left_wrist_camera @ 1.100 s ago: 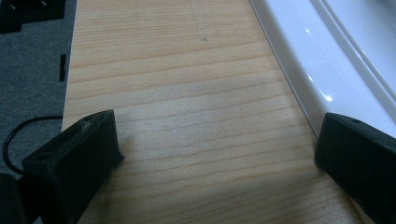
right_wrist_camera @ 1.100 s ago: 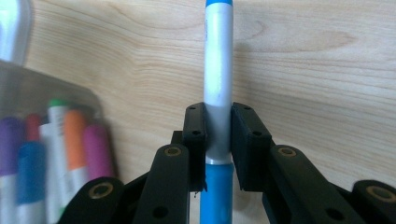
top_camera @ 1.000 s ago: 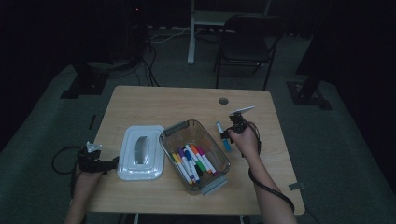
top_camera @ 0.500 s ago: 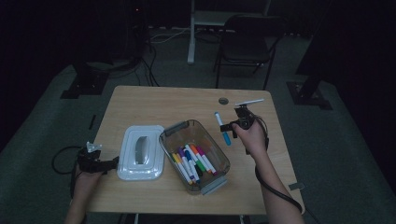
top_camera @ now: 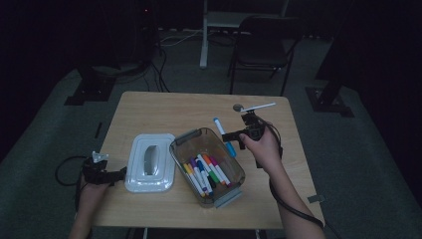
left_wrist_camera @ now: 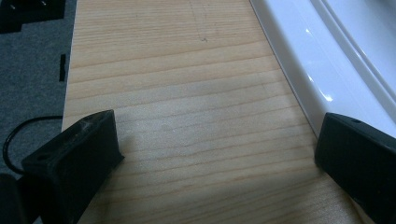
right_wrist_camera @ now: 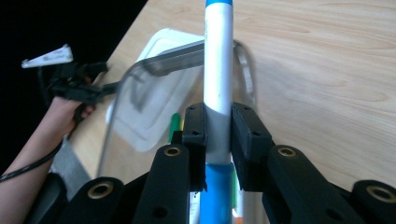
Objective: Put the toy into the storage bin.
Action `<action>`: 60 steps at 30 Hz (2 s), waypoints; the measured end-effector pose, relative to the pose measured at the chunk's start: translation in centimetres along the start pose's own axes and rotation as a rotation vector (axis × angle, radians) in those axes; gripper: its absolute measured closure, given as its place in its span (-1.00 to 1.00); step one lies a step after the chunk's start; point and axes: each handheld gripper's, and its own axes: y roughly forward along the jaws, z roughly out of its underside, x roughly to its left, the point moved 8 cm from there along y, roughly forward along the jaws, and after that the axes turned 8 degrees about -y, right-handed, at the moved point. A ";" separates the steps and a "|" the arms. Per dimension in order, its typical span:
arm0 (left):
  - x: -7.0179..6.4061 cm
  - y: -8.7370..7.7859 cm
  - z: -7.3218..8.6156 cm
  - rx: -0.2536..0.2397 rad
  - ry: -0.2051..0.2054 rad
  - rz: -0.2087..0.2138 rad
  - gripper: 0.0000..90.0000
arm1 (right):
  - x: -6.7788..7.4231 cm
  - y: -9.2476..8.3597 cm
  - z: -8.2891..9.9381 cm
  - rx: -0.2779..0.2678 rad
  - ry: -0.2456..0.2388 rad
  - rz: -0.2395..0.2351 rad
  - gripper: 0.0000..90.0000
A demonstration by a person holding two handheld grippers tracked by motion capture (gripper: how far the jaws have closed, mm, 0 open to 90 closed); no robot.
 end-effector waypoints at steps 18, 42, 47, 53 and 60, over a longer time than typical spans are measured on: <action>0.0 0.0 0.0 0.003 0.000 0.001 -0.99 | 7.2 4.0 0.8 0.109 -0.120 -0.159 0.71; 0.0 0.0 0.0 0.002 0.000 0.001 -0.99 | 6.9 12.7 4.7 0.369 -0.083 -0.122 0.71; 0.0 0.0 0.0 0.002 0.000 0.001 -0.99 | 6.5 13.8 5.6 0.419 -0.090 -0.091 0.71; 0.0 0.0 0.0 0.002 0.000 0.001 -0.99 | 6.5 14.3 6.1 0.446 -0.101 -0.086 0.68; 0.0 0.0 0.0 0.002 0.000 0.001 -0.99 | 6.1 13.8 6.0 0.420 -0.150 -0.079 0.35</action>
